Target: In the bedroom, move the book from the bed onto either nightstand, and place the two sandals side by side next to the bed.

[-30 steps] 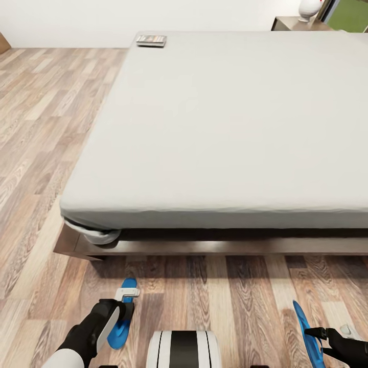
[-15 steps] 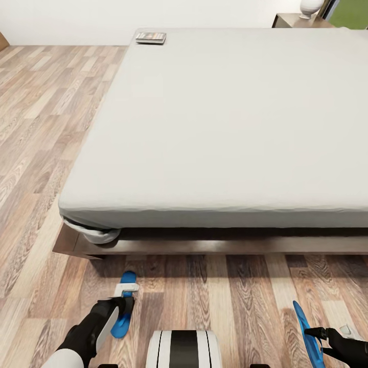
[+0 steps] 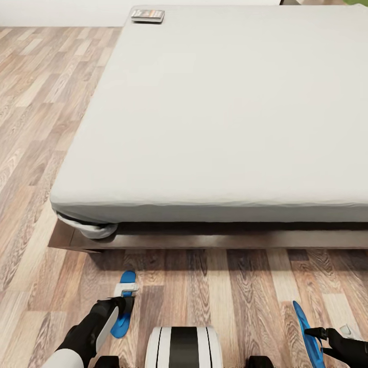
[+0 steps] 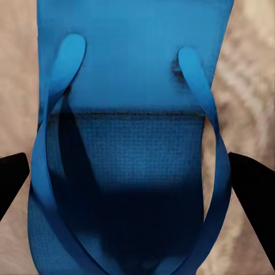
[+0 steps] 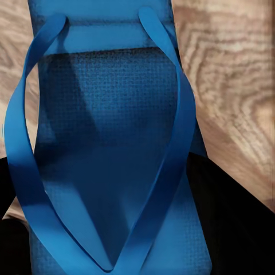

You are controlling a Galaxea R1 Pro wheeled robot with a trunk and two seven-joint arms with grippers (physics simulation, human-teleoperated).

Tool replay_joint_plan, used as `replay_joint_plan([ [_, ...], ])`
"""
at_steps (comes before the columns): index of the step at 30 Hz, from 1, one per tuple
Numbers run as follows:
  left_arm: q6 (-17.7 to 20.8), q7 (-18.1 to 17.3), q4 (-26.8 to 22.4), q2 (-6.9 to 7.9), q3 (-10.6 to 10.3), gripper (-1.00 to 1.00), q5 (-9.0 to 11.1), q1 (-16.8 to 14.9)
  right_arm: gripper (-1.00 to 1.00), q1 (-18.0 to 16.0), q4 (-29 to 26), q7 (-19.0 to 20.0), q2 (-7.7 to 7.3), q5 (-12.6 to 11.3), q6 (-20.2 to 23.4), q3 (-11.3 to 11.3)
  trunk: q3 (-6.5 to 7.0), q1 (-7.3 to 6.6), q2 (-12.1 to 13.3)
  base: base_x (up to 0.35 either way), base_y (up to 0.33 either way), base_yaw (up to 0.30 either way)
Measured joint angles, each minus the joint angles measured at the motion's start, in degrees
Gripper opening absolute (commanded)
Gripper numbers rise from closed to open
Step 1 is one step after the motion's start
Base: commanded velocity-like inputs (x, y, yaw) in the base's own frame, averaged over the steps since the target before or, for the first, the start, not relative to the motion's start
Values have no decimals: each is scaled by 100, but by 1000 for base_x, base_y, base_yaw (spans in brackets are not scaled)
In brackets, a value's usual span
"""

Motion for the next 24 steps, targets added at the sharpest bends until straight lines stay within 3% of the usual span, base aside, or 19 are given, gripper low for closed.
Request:
replay_joint_plan([
  [2, 0, 0, 0, 0, 0, -100, 0, -1, -100, 0, 0, 0, 0, 0, 0, 0, -44, 5, -3, 0, 0, 0],
  [24, 0, 0, 0, 0, 0, -100, -1, -1, -100, -1, -66, 1, 0, -14, 4, -7, -45, 5, -3, 0, 0, 0],
])
